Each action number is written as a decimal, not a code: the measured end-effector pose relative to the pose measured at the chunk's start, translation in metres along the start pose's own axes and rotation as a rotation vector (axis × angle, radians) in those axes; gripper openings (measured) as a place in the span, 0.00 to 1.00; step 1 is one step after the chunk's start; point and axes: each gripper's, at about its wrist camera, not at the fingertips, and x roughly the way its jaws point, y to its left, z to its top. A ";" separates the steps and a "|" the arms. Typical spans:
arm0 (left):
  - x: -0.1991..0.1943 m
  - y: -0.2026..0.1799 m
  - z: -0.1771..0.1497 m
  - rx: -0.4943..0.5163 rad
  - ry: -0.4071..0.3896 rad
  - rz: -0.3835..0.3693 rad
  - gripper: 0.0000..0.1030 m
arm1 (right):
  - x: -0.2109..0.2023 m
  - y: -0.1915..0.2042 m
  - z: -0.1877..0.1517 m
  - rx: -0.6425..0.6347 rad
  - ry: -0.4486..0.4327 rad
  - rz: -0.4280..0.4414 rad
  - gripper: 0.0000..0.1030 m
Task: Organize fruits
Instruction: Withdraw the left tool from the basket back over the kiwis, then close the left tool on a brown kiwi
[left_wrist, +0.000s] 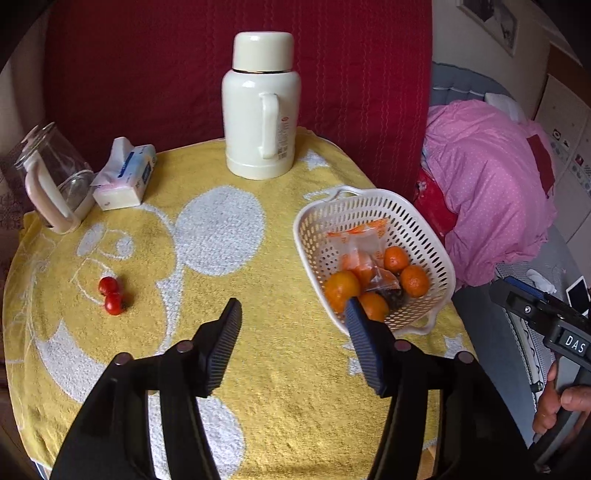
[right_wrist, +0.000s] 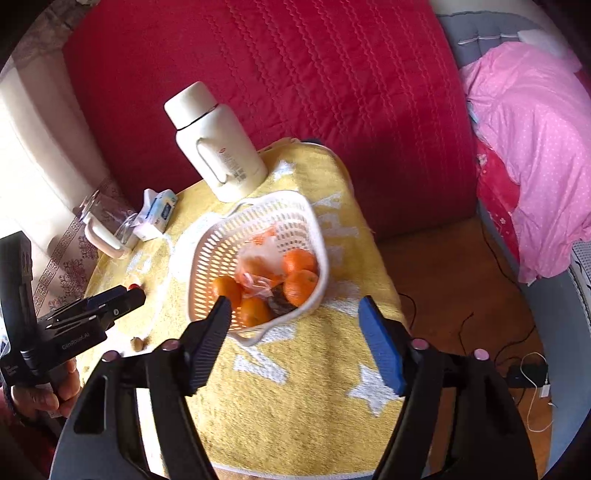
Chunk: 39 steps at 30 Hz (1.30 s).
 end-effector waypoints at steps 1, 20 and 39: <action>-0.004 0.006 -0.002 -0.012 -0.003 0.010 0.61 | 0.002 0.005 0.001 -0.006 0.004 0.005 0.73; -0.069 0.143 -0.067 -0.279 -0.008 0.255 0.83 | 0.030 0.117 -0.005 -0.167 0.025 0.123 0.88; -0.034 0.210 -0.118 -0.315 0.141 0.233 0.69 | 0.063 0.200 -0.043 -0.274 0.130 0.153 0.88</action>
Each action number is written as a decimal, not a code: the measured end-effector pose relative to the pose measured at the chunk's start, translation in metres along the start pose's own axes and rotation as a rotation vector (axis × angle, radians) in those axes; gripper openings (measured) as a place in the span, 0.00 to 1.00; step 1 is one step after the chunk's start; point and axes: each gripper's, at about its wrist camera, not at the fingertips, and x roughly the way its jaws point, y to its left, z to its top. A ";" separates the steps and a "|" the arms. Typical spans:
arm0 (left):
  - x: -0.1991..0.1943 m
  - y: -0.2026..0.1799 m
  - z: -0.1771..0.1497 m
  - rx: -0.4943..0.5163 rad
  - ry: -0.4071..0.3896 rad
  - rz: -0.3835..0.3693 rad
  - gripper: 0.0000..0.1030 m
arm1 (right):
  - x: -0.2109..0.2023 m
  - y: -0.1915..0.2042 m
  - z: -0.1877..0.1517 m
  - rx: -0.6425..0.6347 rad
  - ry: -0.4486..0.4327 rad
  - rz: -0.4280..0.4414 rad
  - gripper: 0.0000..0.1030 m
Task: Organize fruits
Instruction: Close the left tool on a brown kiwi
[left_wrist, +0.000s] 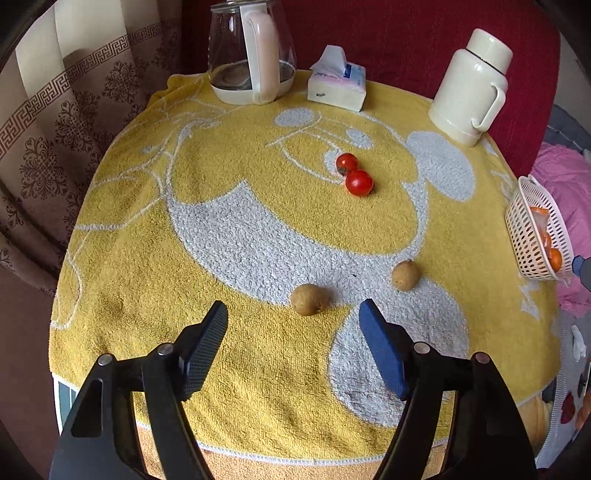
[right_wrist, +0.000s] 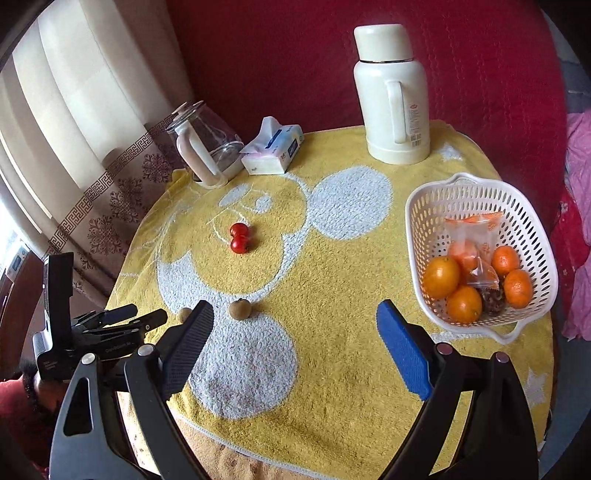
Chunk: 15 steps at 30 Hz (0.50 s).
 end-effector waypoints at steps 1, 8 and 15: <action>0.004 0.000 0.000 0.005 0.007 -0.007 0.68 | 0.002 0.002 -0.001 0.000 0.006 -0.004 0.88; 0.033 0.003 0.007 0.028 0.045 -0.041 0.56 | 0.015 0.011 -0.002 0.007 0.032 -0.032 0.88; 0.051 0.004 0.007 0.047 0.081 -0.115 0.35 | 0.030 0.018 -0.003 0.022 0.058 -0.054 0.88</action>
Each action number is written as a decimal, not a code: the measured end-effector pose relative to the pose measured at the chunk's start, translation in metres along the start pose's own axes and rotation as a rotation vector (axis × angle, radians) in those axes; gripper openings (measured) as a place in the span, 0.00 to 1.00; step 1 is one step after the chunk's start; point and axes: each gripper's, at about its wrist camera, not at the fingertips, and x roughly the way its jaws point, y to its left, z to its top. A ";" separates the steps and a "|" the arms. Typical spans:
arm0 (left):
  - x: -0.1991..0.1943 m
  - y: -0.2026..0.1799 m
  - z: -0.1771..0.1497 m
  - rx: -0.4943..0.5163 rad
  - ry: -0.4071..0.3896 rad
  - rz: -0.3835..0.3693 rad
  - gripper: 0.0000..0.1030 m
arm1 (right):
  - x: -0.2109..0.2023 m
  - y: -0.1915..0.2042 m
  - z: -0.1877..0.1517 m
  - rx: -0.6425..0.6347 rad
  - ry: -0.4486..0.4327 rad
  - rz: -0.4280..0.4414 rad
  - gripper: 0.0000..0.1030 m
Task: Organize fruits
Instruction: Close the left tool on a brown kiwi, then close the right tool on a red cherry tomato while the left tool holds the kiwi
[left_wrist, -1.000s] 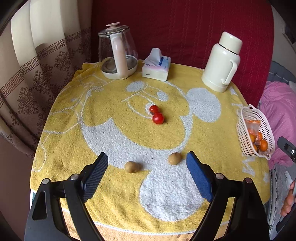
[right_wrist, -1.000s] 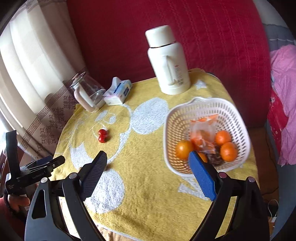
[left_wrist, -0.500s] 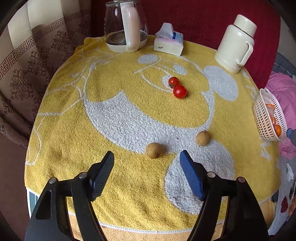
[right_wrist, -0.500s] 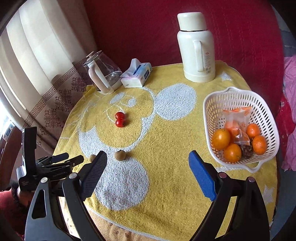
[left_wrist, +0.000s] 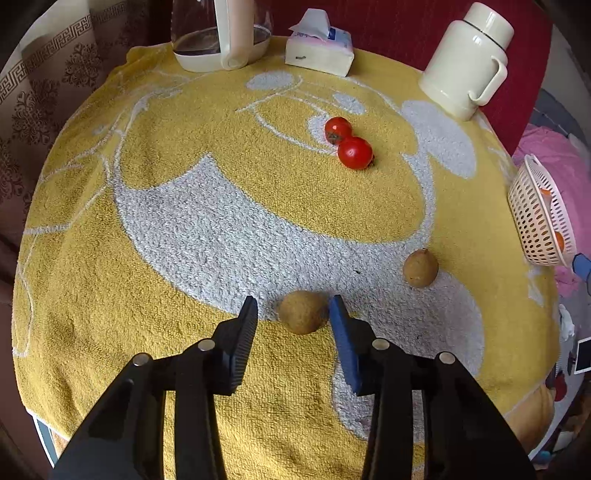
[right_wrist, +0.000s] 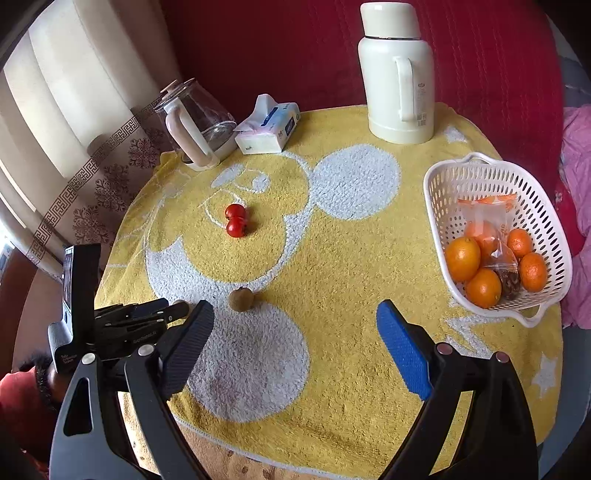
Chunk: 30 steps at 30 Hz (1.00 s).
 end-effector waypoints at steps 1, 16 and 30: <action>0.001 -0.001 0.000 0.007 0.001 -0.013 0.33 | 0.002 0.001 0.000 0.002 0.003 -0.001 0.88; -0.041 0.023 0.010 0.004 -0.076 -0.080 0.27 | 0.061 0.045 0.037 -0.030 0.013 0.055 0.78; -0.071 0.064 0.004 -0.062 -0.114 -0.062 0.27 | 0.153 0.085 0.081 -0.129 0.091 0.058 0.60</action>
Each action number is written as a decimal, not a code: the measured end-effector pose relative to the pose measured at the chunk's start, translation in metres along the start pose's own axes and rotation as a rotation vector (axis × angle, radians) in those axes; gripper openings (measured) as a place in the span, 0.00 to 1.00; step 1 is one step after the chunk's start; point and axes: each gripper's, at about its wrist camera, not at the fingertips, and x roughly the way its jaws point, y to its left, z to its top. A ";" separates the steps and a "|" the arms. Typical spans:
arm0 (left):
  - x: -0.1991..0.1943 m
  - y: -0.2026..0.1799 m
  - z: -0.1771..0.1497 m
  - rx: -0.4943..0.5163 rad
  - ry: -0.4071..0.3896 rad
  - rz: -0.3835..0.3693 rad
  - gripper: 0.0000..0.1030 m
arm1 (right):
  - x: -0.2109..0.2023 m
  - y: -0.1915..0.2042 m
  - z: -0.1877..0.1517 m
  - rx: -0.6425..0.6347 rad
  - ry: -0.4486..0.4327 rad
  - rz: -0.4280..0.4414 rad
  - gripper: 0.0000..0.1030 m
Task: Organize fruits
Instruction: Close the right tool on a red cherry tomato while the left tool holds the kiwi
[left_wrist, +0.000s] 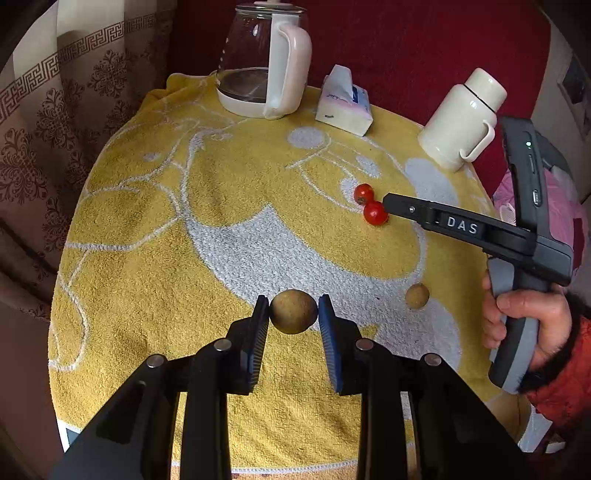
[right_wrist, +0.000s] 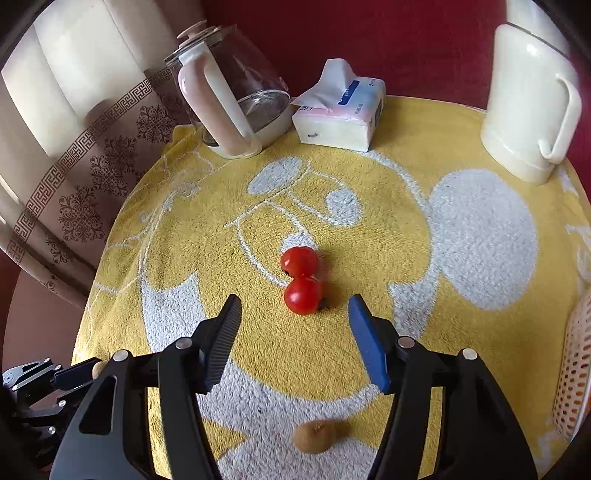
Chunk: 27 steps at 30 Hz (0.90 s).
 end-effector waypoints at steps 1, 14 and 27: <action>-0.001 0.002 0.000 -0.005 -0.001 0.002 0.27 | 0.006 0.001 0.003 -0.005 0.008 -0.005 0.59; -0.007 0.016 0.000 -0.037 -0.011 0.020 0.27 | 0.040 0.002 0.008 -0.018 0.085 -0.049 0.30; -0.012 0.004 0.001 -0.022 -0.023 0.016 0.27 | 0.017 -0.006 -0.009 0.007 0.084 -0.027 0.30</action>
